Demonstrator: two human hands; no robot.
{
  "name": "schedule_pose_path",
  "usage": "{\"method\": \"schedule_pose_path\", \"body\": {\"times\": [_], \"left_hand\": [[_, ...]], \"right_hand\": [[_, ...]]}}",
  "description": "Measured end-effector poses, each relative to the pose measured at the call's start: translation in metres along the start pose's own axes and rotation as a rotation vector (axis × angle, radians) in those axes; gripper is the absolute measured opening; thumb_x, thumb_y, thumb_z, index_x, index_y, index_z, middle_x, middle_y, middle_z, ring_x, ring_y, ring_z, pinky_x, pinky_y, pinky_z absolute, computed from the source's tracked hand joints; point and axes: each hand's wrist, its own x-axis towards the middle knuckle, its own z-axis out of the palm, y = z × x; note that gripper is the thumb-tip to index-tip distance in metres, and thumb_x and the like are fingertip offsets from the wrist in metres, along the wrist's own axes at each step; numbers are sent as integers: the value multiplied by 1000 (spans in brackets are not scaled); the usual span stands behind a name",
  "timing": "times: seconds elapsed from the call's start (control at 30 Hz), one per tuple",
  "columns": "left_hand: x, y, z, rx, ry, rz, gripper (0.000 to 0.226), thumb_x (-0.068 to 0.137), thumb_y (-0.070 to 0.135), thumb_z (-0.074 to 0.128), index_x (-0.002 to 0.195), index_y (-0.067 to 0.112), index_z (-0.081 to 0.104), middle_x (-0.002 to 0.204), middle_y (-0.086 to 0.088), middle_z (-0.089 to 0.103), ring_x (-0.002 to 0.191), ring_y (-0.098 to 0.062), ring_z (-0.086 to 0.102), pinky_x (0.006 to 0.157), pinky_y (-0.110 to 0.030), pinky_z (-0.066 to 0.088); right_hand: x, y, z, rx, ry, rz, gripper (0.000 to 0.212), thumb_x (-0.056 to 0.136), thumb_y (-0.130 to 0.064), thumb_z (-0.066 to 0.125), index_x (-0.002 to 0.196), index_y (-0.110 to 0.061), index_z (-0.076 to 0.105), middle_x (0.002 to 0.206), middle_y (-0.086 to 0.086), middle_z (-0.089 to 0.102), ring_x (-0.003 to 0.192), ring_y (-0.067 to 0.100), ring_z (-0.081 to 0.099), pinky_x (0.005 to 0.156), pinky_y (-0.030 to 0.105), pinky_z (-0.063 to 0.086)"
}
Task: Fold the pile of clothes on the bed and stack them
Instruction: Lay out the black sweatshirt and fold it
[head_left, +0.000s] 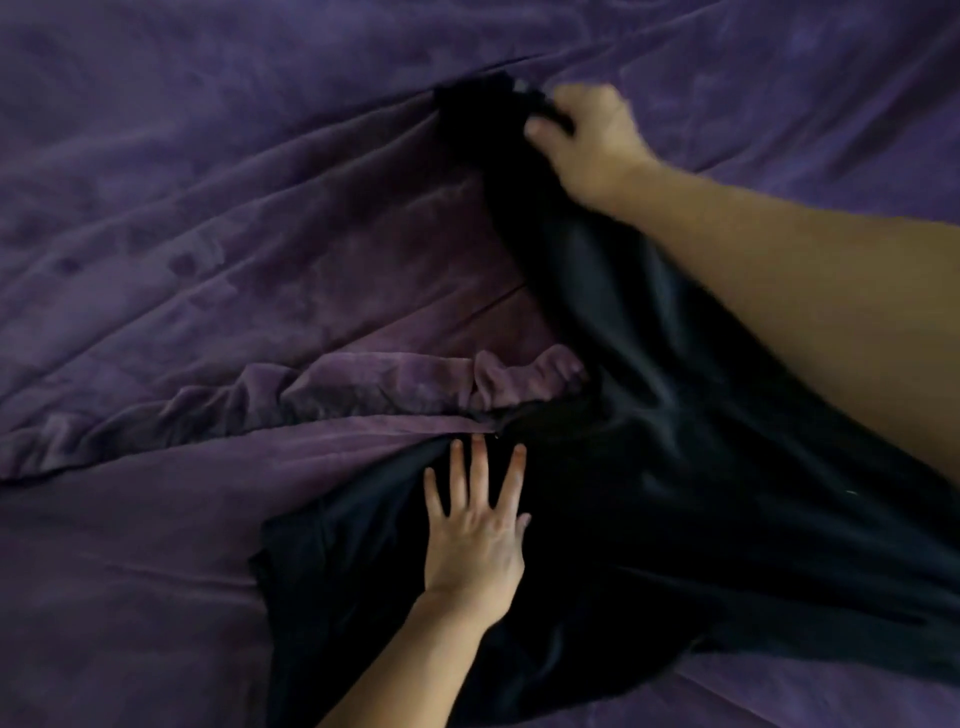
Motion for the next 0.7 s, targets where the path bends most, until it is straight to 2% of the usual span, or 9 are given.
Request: {"method": "schedule_pose_path", "body": {"times": [0.07, 0.17, 0.23, 0.3, 0.47, 0.53, 0.6, 0.63, 0.7], "left_hand": [[2, -1, 1, -7, 3, -5, 77, 83, 42, 64, 149, 23, 29, 150, -21, 34, 138, -39, 32, 105, -61, 32], [3, -2, 4, 5, -62, -10, 74, 95, 43, 43, 152, 27, -1, 159, -19, 5, 146, -36, 4, 113, -60, 9], [2, -2, 3, -2, -70, -22, 73, 97, 43, 39, 152, 28, -6, 159, -18, 0, 146, -36, -2, 113, -59, 4], [3, -3, 3, 10, -86, -18, 73, 97, 43, 37, 151, 28, -11, 159, -18, -4, 146, -35, -5, 113, -59, 1], [7, -7, 2, 15, -127, -16, 73, 98, 44, 34, 148, 32, -18, 159, -13, -11, 146, -32, -12, 114, -57, -2], [8, -10, -7, -26, -169, -6, 72, 97, 45, 37, 148, 35, -14, 159, -9, -10, 146, -30, -11, 114, -55, 1], [13, -15, -25, -135, -231, -7, 70, 94, 47, 46, 150, 37, 4, 159, -7, 3, 147, -27, 2, 116, -53, 10], [18, -18, -40, -272, -247, -36, 65, 92, 48, 51, 149, 34, 22, 157, -7, 19, 145, -27, 16, 116, -50, 20], [32, -26, -85, -833, -150, -240, 51, 90, 50, 55, 132, 21, 54, 134, -10, 55, 126, -28, 50, 103, -41, 41]], "right_hand": [[14, 6, -18, 156, 56, 39, 21, 92, -35, 55, 86, -16, 64, 77, 1, 57, 66, 0, 49, 62, 20, 41], [18, 42, -28, -31, -47, 392, 47, 89, -48, 59, 116, -10, 61, 103, 8, 61, 91, 21, 59, 82, 32, 50], [8, 57, -21, -12, -83, 561, 67, 83, -57, 63, 128, -8, 55, 117, 9, 61, 105, 26, 60, 91, 34, 49], [0, 50, -10, 140, -104, 573, 76, 76, -60, 70, 129, -8, 53, 121, 7, 61, 103, 24, 60, 89, 32, 50], [-19, 20, -14, 326, -271, 615, 73, 70, -36, 84, 130, -8, 52, 119, 7, 63, 101, 26, 63, 86, 39, 54], [-30, 4, -38, 415, -267, 554, 55, 73, -31, 82, 120, -14, 61, 103, 4, 70, 88, 23, 69, 73, 36, 58], [-45, -15, -67, 498, -284, 483, 38, 76, -28, 79, 111, -21, 66, 92, 1, 74, 79, 22, 72, 66, 34, 59], [-54, -25, -81, 520, -313, 442, 31, 77, -27, 78, 106, -23, 67, 91, 0, 75, 79, 21, 73, 65, 34, 60], [-74, -44, -106, 551, -419, 356, 27, 78, -24, 77, 103, -24, 68, 93, 1, 76, 84, 21, 73, 69, 38, 61]]}}
